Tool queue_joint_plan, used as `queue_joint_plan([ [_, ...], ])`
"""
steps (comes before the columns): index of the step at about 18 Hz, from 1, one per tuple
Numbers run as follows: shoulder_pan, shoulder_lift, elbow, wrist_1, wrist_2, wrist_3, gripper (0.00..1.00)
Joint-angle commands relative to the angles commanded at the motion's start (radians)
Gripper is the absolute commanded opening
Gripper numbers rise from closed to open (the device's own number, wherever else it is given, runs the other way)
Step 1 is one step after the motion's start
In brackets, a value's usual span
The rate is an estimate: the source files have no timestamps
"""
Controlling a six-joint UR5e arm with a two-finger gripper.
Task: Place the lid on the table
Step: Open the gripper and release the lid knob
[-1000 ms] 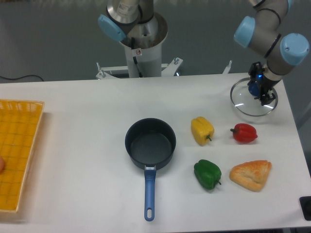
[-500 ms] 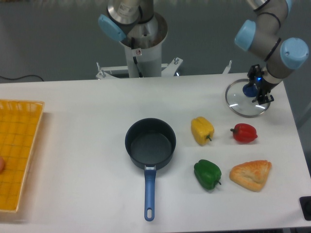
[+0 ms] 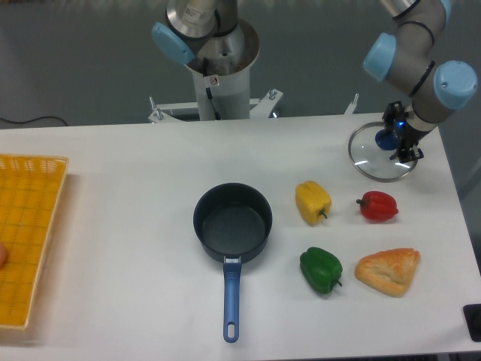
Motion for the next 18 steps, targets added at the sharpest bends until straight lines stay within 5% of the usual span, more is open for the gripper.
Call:
queue_joint_plan([
  [6,0.002,0.015,0.014,-0.003,0.005,0.005,0.68],
  [18,-0.057,0.095,0.023,-0.017,-0.026,-0.034,0.99],
])
